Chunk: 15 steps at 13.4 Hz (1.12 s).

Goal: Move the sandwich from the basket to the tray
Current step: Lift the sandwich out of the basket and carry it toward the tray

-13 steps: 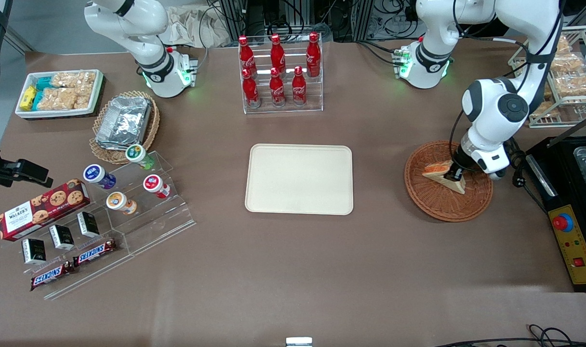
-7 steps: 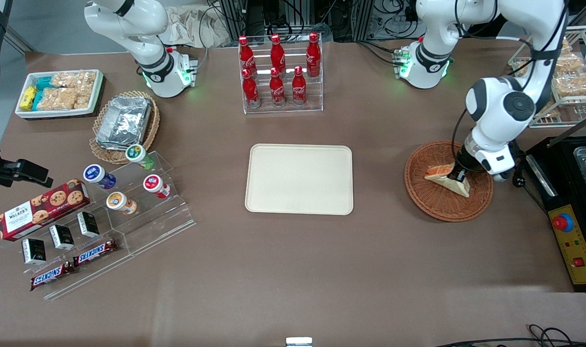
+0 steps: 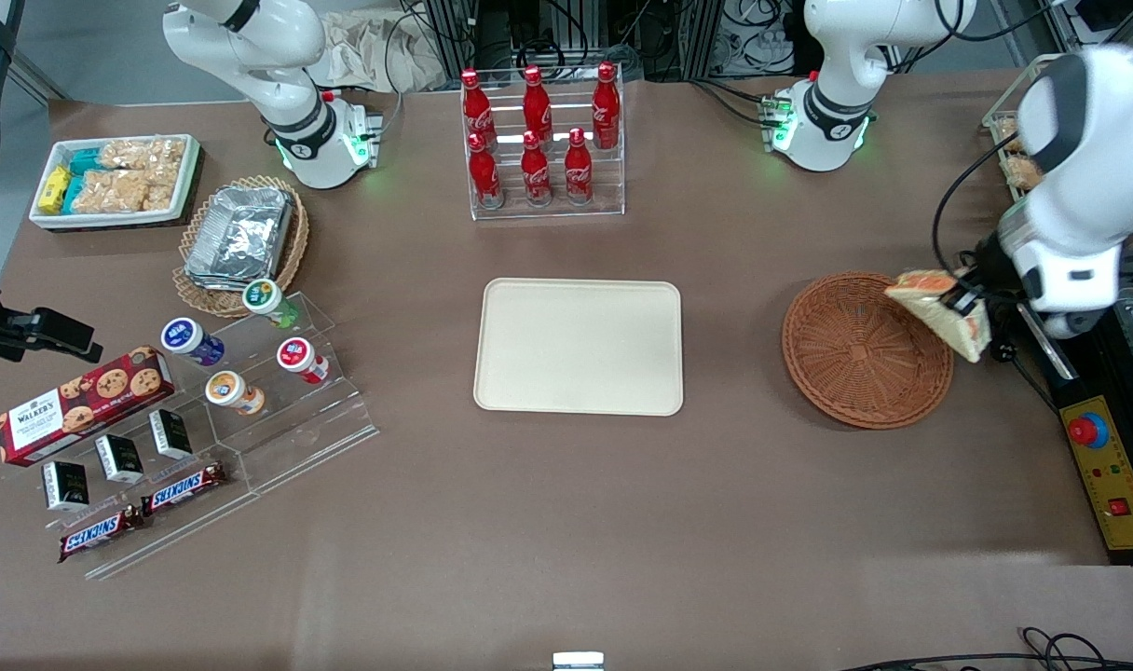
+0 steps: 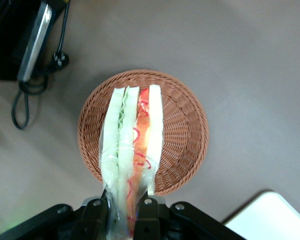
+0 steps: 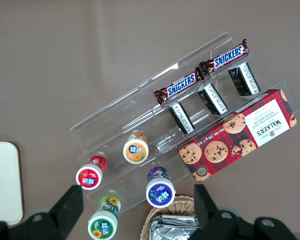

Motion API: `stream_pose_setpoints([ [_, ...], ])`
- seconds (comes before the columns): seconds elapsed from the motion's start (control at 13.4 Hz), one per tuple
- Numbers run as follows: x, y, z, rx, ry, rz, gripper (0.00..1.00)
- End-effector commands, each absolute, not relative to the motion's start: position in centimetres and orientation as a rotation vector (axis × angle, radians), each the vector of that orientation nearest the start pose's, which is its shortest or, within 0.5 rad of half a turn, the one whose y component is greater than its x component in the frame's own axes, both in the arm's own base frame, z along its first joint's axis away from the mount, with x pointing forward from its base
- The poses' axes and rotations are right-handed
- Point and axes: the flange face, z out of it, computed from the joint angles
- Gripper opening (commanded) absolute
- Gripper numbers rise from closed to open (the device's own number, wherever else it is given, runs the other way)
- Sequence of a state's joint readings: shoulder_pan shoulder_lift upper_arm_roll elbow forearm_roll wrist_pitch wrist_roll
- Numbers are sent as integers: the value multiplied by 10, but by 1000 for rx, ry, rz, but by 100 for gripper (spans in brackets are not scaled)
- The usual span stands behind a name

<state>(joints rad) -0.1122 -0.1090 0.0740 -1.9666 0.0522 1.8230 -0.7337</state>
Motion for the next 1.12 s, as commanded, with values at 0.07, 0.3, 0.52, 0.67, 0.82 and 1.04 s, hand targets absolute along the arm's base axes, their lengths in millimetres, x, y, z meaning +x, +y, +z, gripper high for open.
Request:
stream_pose_setpoints([
  [0.07,518,-72,575,-3062,-672,19,0],
  [0.3,503,-142,593,-3096,-363,38,0],
  [0.52,487,-203,584,-3142,-137,78,0],
  [0.67,482,-248,558,-3142,-26,108,0],
  [0.82,478,-294,518,-3151,-23,66,0],
  [1.04,477,-343,450,-3157,-12,4,0],
])
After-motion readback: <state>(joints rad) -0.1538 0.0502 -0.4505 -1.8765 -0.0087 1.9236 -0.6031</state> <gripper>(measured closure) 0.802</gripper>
